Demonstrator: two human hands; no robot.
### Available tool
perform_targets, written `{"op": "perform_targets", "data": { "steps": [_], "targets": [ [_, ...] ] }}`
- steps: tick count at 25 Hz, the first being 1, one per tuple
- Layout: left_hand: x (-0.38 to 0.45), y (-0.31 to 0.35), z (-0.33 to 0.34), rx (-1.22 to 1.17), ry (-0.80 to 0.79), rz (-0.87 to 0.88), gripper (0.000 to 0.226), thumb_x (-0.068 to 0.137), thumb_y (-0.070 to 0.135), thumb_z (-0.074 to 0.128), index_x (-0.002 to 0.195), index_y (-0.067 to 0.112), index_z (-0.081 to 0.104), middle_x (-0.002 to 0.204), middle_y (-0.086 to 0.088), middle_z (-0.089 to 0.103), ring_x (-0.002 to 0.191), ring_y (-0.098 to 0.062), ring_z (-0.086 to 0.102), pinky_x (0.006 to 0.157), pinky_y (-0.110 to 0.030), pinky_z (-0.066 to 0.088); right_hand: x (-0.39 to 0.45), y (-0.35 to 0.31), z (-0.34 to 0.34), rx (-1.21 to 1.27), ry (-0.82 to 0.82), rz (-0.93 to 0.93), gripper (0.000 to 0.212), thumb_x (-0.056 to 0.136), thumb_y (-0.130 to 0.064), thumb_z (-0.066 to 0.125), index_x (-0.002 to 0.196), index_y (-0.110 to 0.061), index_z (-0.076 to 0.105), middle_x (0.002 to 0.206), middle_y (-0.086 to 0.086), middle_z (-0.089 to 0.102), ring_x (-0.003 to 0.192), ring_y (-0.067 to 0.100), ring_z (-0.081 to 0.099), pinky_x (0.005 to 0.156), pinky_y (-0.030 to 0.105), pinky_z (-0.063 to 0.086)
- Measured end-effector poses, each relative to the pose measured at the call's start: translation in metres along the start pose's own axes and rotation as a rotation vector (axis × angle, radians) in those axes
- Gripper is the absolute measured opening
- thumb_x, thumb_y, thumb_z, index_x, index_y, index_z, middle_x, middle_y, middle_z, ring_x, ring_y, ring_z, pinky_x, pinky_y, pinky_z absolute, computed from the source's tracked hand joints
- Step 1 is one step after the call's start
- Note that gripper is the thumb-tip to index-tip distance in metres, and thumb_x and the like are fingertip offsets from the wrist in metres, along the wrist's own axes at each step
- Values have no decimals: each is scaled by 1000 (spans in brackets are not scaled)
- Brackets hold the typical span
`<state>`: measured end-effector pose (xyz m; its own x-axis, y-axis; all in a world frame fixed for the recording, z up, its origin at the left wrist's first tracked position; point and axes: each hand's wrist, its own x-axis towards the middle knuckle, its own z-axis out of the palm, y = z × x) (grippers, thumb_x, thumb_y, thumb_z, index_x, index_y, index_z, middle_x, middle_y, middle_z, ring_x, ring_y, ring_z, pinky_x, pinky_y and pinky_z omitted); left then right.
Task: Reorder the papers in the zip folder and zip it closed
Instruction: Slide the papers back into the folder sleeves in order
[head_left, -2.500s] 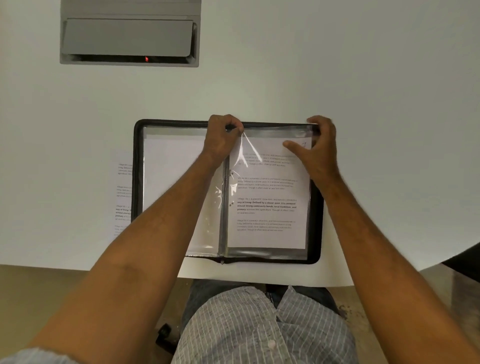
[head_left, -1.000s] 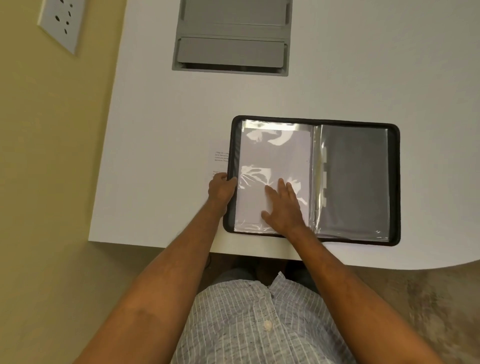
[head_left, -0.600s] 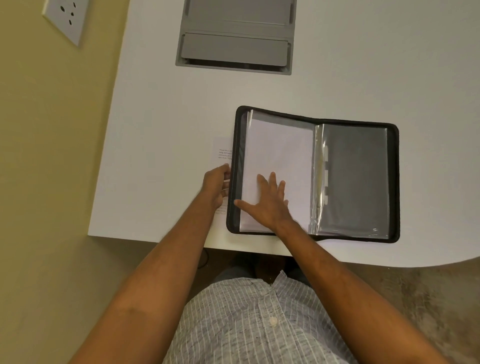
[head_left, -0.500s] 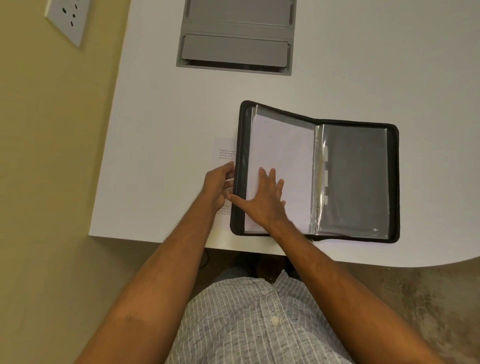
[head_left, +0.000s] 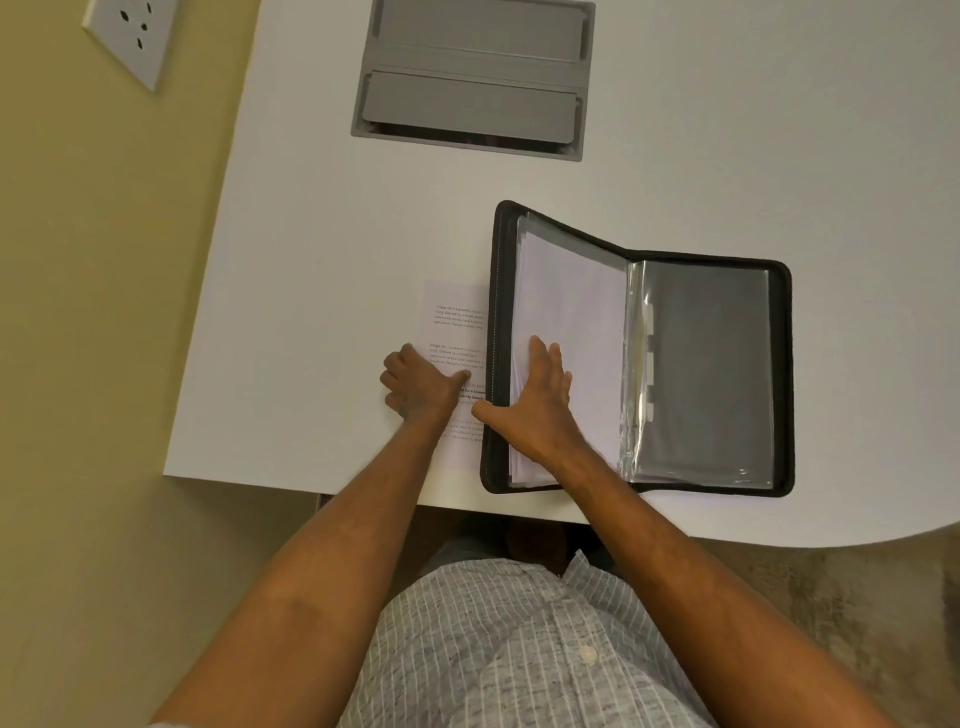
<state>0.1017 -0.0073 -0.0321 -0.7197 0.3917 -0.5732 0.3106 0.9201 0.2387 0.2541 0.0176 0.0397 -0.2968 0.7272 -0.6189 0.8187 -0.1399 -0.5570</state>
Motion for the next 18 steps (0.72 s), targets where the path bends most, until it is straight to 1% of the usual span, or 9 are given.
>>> {"op": "perform_targets", "data": {
  "steps": [2,5,7,12,16,18],
  "targets": [
    [-2,4,6,52,9,-24,97,70,53,88,140,14,32,144,-13,37,132,-32,40,103,-47,40,0,4,-5,11,-4,-8,120,81,-61,78,163,-33,-6,172,-2,-15,159,32,-9,126,59,11],
    [3,12,7,38,-4,-36,100,68,47,91,140,12,31,143,-15,40,132,-32,42,104,-48,40,1,7,-8,16,-29,-17,120,81,-61,77,163,-34,-6,172,-3,-15,159,29,-7,127,58,12],
    [8,14,3,22,-16,-48,99,70,45,91,142,10,31,145,-15,41,133,-33,42,105,-48,39,1,8,-9,11,-34,-20,119,82,-61,77,163,-34,-6,172,-4,-14,160,28,-7,127,57,12],
    [12,11,-1,37,16,-72,94,74,49,87,141,8,36,145,-16,39,132,-32,42,104,-46,43,1,5,-9,7,-37,-19,118,83,-59,78,163,-34,-5,173,-3,-13,160,28,-6,127,57,12],
    [10,10,0,-66,-1,-74,91,76,39,89,141,10,32,145,-16,42,132,-33,44,104,-49,42,2,4,-8,4,-35,-13,118,82,-59,78,163,-34,-4,173,-3,-12,160,28,-6,127,57,12],
    [13,10,-3,-98,-33,-79,88,76,37,89,140,11,34,142,-15,45,130,-33,48,103,-50,43,3,4,-7,-1,-29,-15,118,82,-59,78,163,-33,-4,173,-3,-12,160,28,-6,128,56,11]
  ]
}}
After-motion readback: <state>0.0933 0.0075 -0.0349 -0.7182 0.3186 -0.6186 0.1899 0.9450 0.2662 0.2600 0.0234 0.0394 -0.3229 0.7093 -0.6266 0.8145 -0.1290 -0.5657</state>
